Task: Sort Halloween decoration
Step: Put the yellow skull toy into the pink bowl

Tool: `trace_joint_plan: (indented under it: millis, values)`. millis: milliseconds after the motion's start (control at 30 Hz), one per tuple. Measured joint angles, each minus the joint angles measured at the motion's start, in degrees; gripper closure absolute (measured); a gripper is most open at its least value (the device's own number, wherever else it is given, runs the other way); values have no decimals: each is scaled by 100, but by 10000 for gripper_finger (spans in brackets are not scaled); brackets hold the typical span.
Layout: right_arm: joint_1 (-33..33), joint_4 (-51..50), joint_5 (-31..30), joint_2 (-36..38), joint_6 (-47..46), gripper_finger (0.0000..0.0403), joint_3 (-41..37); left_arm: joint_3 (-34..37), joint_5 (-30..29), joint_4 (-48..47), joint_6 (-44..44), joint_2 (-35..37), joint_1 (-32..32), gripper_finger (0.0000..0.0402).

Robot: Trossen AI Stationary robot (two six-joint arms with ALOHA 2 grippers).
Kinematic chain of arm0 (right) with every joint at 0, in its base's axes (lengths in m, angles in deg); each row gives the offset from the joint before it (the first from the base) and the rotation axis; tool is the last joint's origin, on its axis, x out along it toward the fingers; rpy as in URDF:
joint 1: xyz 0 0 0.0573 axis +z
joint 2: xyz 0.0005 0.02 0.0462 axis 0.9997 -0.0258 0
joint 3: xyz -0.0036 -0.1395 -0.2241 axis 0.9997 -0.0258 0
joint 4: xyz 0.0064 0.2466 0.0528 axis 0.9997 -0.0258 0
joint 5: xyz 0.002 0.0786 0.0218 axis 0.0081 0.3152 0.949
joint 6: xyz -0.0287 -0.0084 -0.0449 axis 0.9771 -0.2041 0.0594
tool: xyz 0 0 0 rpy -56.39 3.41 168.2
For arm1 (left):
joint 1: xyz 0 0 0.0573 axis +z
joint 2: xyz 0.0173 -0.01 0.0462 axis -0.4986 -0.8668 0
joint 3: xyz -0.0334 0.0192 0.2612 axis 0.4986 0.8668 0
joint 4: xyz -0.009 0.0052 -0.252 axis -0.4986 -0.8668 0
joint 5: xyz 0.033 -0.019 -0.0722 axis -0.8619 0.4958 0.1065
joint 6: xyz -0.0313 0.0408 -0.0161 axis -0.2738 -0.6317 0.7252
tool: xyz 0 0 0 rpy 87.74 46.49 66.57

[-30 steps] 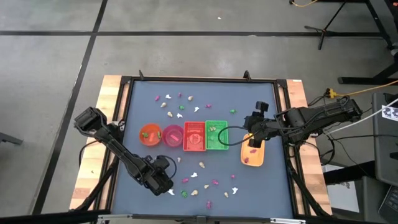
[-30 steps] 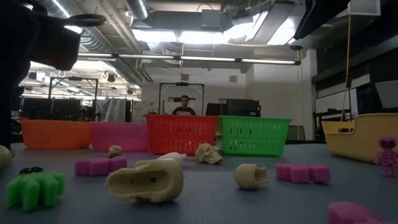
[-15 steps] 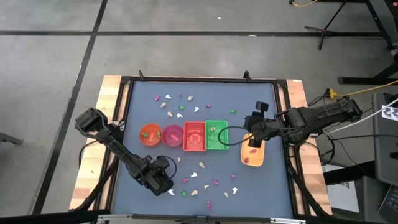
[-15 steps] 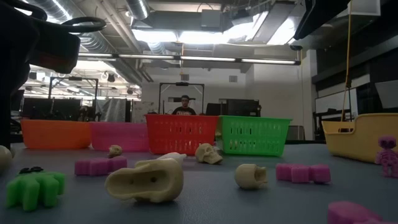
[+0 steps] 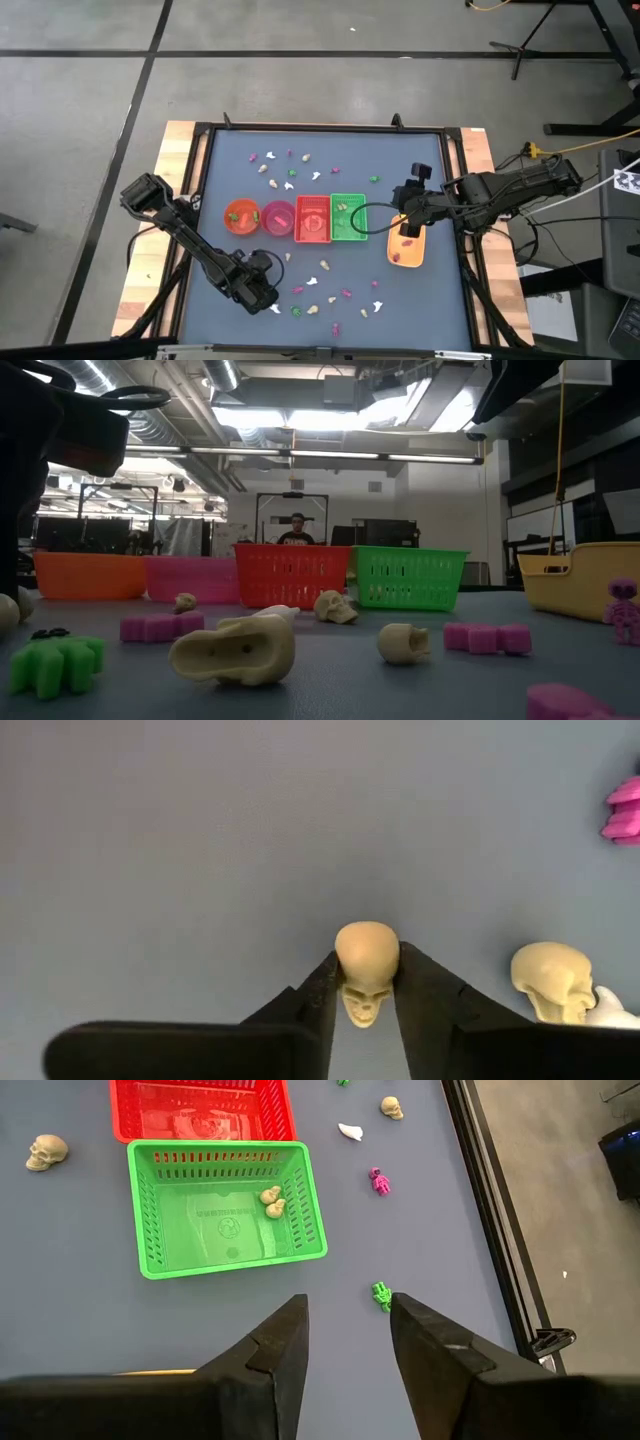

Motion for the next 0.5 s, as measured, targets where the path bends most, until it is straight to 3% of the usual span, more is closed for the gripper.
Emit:
trace_joint_plan:
  millis: [500]
  values:
    - [0, -1, 0, 1, 0, 260, 0, -23, 5, 0, -16, 7, 19, 353]
